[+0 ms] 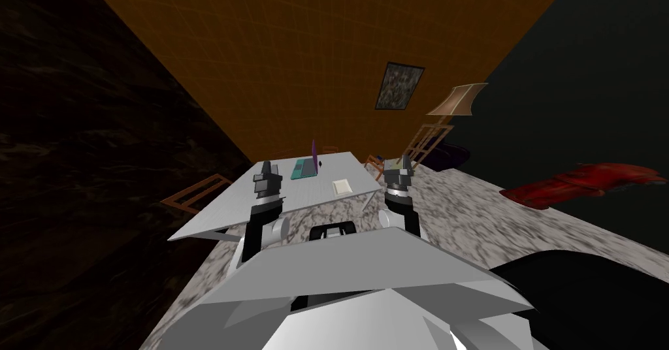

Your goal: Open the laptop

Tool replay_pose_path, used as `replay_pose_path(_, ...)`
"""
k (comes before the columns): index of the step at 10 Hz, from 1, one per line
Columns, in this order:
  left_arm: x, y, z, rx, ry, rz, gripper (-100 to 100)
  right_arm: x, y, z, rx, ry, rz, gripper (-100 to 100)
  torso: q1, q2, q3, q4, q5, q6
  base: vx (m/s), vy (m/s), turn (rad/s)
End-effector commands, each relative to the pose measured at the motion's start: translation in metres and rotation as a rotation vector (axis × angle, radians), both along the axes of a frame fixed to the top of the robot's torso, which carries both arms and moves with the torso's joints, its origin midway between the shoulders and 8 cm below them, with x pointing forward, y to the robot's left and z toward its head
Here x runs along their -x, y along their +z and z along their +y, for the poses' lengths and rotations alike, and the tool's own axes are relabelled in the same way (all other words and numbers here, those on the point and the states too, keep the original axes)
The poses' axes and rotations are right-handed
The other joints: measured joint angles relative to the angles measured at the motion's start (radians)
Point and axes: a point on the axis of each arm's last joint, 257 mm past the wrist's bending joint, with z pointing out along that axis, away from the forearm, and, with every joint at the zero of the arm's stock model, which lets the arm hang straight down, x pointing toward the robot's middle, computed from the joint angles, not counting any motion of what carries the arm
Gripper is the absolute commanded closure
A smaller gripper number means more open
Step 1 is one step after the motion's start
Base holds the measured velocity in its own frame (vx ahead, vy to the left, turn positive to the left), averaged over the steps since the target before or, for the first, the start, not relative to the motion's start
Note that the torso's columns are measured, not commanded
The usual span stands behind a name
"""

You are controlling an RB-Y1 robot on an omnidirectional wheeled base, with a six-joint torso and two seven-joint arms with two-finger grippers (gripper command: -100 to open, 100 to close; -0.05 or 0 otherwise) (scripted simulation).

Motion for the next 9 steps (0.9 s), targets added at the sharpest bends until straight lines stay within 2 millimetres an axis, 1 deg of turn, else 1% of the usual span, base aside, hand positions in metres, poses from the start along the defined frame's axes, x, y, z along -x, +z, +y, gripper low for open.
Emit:
replay_pose_path(1, 0.0, 0.0, 0.0, 0.0, 0.0, 0.0, 0, 0.0, 0.0, 0.0, 0.0, 0.0, 0.0, 0, 0.0, 0.074, -0.148, 0.074, 0.0, 0.0, 0.0, 0.0, 0.0)
replay_pose_path(2, 0.0, 0.0, 0.0, 0.0, 0.0, 0.0, 0, 0.0, 0.0, 0.0, 0.0, 0.0, 0.0, 0, 0.0, 0.148, -0.295, 0.148, 0.0, 0.0, 0.0, 0.0, 0.0)
replay_pose_path(3, -0.007, -0.008, -0.002, -0.051, -0.013, 0.019, -100, 0.0, 0.0, 0.0, 0.0, 0.0, 0.0, 0, 0.0, 0.221, -0.443, 0.221, 0.0, 0.0, 0.004, -0.01, -0.036)
replay_pose_path(4, -0.011, -0.013, -0.003, -0.077, -0.017, 0.031, -100, 0.0, 0.0, 0.0, 0.0, 0.0, 0.0, 0, 0.0, 0.255, -0.512, 0.254, 0.0, 0.0, -0.001, -0.02, -0.048)
replay_pose_path(5, -0.016, -0.018, -0.003, -0.103, -0.019, 0.043, -100, 0.0, 0.0, 0.0, 0.0, 0.0, 0.001, 0, 0.0, 0.265, -0.531, 0.264, 0.0, 0.0, -0.003, -0.024, -0.042)
replay_pose_path(8, -0.034, -0.037, 0.003, -0.181, -0.01, 0.081, -100, 0.0, 0.0, 0.0, 0.0, 0.0, 0.001, 0, -0.001, 0.268, -0.537, 0.268, 0.0, 0.0, 0.001, -0.035, -0.053)
replay_pose_path(9, -0.035, -0.04, 0.003, -0.18, -0.009, 0.087, -100, 0.0, 0.0, 0.0, 0.0, 0.0, 0.001, 0, 0.0, 0.268, -0.537, 0.268, 0.0, 0.0, 0.003, -0.026, -0.023)
